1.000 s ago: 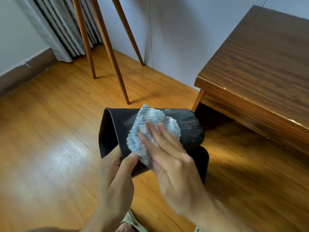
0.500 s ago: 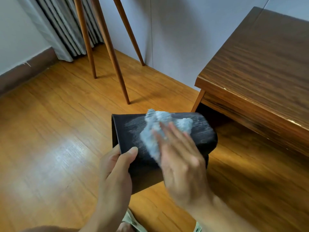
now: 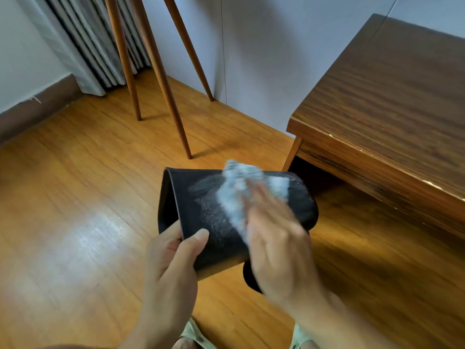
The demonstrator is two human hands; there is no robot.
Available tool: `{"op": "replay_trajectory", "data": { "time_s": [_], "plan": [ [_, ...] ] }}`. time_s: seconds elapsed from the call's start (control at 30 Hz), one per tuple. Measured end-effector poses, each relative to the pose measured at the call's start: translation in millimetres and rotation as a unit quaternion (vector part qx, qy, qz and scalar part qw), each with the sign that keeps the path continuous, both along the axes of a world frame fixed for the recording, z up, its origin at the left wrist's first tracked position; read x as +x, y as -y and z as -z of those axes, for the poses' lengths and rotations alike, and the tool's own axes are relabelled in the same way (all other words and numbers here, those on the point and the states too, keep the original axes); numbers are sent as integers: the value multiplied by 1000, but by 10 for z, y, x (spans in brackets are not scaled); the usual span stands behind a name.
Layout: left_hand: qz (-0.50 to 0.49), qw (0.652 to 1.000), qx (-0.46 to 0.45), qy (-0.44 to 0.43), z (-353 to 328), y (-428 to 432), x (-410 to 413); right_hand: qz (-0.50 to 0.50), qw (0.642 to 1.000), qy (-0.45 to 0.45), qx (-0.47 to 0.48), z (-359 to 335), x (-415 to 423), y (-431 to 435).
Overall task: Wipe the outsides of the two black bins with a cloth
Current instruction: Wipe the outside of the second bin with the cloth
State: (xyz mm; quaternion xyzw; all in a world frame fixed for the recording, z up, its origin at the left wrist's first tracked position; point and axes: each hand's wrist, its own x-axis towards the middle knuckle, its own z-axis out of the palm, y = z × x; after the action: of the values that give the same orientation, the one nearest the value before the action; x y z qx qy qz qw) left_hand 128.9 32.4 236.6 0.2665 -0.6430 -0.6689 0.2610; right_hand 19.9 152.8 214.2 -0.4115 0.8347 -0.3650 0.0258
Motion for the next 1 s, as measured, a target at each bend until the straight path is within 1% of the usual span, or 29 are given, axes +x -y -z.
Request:
{"op": "replay_trajectory", "data": {
  "time_s": [0.07,0.1,0.13,0.2,0.23,0.27,0.33,0.37,0.4,0.43,0.47,0.53,0.57,0.6,0.63,0.67,0.7,0.77,0.8,0.83,0.87,0.93,1.0],
  "plan": [
    [22,999,-38,11,0,-9,25,126,988,78,53,116,-328,-73],
    [36,998,-55,13,-1,-29,31,174,975,120,76,161,-450,-98],
    [43,996,-71,20,3,-49,36,195,966,142,91,194,-491,-106],
    [40,994,-92,35,19,-76,33,178,971,124,95,117,-352,-40],
    [37,994,-94,41,28,-87,20,147,980,109,76,46,-198,13],
    [38,995,-83,44,40,-100,9,97,989,99,52,-28,-23,58],
    [34,998,-32,43,38,-113,-7,-6,996,88,16,-160,236,91],
    [31,998,-20,41,37,-112,-8,-29,996,78,10,-172,240,90],
    [33,998,-27,38,47,-113,5,-27,997,72,13,-147,153,70],
    [37,998,-45,40,58,-117,26,-3,996,81,27,-102,23,39],
    [45,996,-66,42,60,-130,47,47,993,97,57,-30,-139,4],
    [68,991,-107,46,65,-157,82,164,965,168,121,32,-447,-49],
    [76,988,-123,52,70,-170,91,196,953,190,135,65,-500,-59],
    [79,986,-137,58,72,-179,86,200,952,191,134,56,-461,-43],
    [75,985,-143,58,62,-178,73,181,960,178,117,12,-348,-18],
    [72,986,-138,52,57,-176,54,139,974,159,87,-48,-181,11],
    [71,989,-118,45,58,-172,38,75,986,135,55,-111,5,48],
    [66,995,-59,38,48,-172,20,-35,993,116,11,-238,250,73],
    [59,997,-46,35,46,-165,19,-56,992,109,6,-250,250,65],
    [50,997,-48,30,40,-153,20,-52,993,104,9,-235,184,36],
    [40,997,-60,27,34,-131,25,-27,994,103,22,-191,77,-6],
    [26,995,-87,32,22,-81,31,63,989,111,72,-82,-222,-91],
    [47,994,-98,33,-6,-61,29,141,972,147,117,2,-433,-143]
  ]
}}
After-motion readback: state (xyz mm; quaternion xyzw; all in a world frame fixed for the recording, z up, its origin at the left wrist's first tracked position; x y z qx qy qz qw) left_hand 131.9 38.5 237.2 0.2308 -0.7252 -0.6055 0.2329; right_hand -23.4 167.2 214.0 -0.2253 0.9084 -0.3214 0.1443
